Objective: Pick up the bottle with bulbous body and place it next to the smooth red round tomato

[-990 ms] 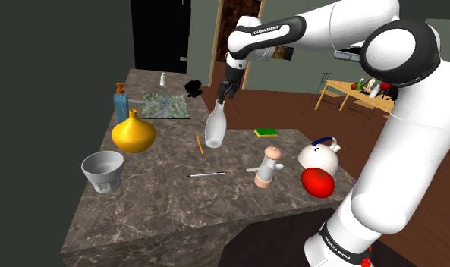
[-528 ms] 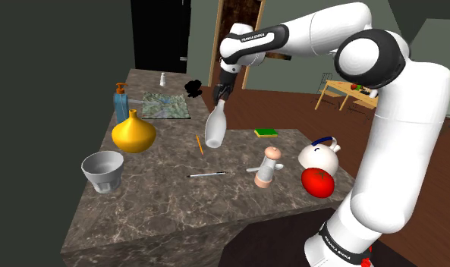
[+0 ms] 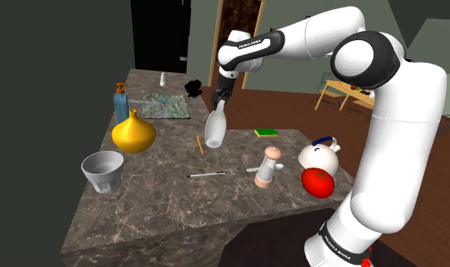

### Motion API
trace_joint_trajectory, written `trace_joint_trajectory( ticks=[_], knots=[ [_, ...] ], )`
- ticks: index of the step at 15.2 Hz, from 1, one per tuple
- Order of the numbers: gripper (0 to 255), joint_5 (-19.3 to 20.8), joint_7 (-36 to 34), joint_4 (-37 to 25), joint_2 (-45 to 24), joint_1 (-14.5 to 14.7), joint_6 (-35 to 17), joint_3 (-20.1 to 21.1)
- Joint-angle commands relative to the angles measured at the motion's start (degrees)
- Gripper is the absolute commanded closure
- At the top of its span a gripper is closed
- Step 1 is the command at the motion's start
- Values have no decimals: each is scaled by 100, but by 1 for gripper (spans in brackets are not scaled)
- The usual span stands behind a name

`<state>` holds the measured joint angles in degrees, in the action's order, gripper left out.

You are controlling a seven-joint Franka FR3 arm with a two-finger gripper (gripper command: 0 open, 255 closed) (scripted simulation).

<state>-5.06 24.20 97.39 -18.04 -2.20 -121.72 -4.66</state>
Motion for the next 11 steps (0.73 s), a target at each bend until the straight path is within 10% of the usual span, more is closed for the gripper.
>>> trace_joint_trajectory(
  ticks=[1, 3, 4, 11],
  knots=[
    [0, 0, 0, 0, -1, 0, -2, 0],
    [0, 0, 0, 0, -1, 0, -2, 0],
    [255, 0, 0, 0, -1, 0, -2, 0],
    [255, 0, 0, 1, -1, 0, -2, 0]
  ],
)
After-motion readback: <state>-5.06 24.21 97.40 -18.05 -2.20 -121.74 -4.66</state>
